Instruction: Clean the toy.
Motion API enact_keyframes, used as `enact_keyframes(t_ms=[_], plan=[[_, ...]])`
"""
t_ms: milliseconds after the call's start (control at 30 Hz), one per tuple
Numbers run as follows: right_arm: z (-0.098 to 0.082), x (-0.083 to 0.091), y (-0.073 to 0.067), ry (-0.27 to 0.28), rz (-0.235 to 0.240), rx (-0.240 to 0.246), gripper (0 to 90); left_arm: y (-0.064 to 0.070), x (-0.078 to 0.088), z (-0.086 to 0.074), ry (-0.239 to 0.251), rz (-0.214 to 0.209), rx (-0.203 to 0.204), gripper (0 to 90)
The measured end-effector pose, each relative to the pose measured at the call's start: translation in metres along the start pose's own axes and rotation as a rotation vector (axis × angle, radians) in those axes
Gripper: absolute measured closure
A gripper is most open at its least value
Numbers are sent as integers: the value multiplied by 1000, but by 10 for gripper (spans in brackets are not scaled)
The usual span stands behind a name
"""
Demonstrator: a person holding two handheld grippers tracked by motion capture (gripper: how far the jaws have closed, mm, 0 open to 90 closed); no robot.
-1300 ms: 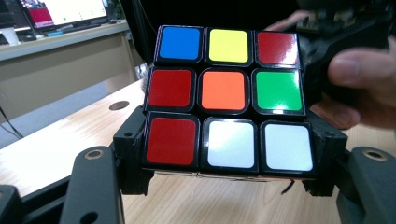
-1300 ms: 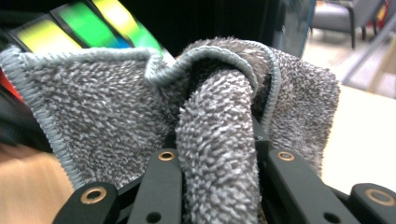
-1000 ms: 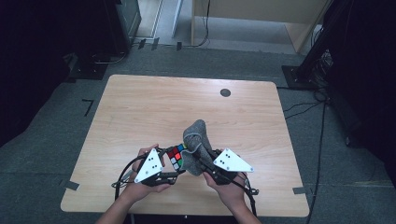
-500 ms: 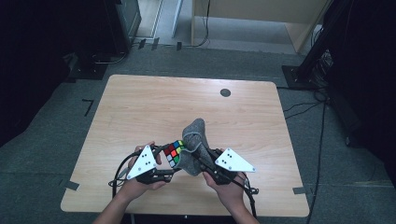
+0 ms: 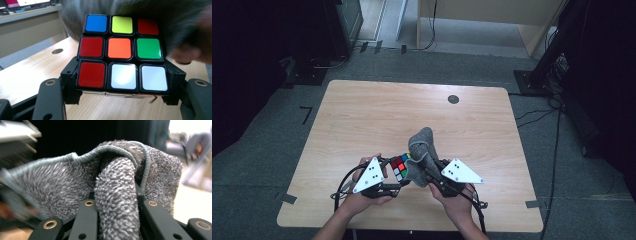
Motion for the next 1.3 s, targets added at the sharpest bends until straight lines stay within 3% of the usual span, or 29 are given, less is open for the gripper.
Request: enact_keyframes(t_ms=[67, 167, 233, 300, 400, 500, 567, 633, 700, 800, 900, 967, 1000, 1033, 1100, 1167, 1233, 1300], plan=[[-4, -2, 6, -44, -20, -9, 754, -2, 0, 1, 5, 4, 13, 339], [5, 5, 3, 14, 2, -37, 750, 1, -6, -1, -34, 2, -2, 340], [14, 10, -6, 58, 21, 8, 745, 3, -8, -1, -35, -6, -5, 339], [15, 10, -11, 62, 16, 43, 747, 2, -7, 1, -25, -7, 2, 339], [6, 3, -2, 12, -7, 24, 749, -2, 1, 3, 21, -9, 26, 339], [-3, -1, 10, -38, -22, -39, 740, -9, 13, 6, 112, -36, 84, 339], [-6, -4, 15, -47, 3, -90, 742, -14, 17, 7, 168, -57, 126, 339], [-7, -5, 11, -33, 61, -93, 742, -15, 17, 7, 181, -64, 146, 339], [-7, -5, 0, -24, 115, -65, 746, -15, 14, 7, 187, -81, 152, 339], [-11, -7, -8, -49, 134, -11, 755, -15, 11, 9, 193, -88, 161, 339], [-21, -12, -16, -133, 218, 23, 754, -15, 8, 9, 189, -85, 166, 339], [-22, -13, -19, -151, 209, 44, 754, -14, 8, 9, 180, -79, 160, 339], [-17, -12, -15, -134, 156, 51, 756, -14, 8, 9, 180, -82, 160, 339], [-14, -10, -11, -110, 135, 36, 757, -15, 9, 9, 181, -79, 159, 339], [-6, -4, 2, -46, 92, -38, 760, -16, 9, 9, 183, -73, 169, 339], [-5, -1, 3, -24, 76, -48, 759, -17, 9, 8, 185, -73, 181, 339], [-12, -6, -8, -65, 96, -27, 760, -18, 7, 8, 185, -63, 192, 339], [-19, -11, -21, -112, 135, 34, 758, -16, 9, 9, 178, -50, 179, 339]])
Point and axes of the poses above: each handheld gripper's, and its own axes: x roughly backward along the jaws, z roughly out of its top, y roughly to its right, the point moved 1 cm from there along -x, roughly forward along the jaws, and after that the axes turned 15 degrees about -z, right-handed, at the moved point
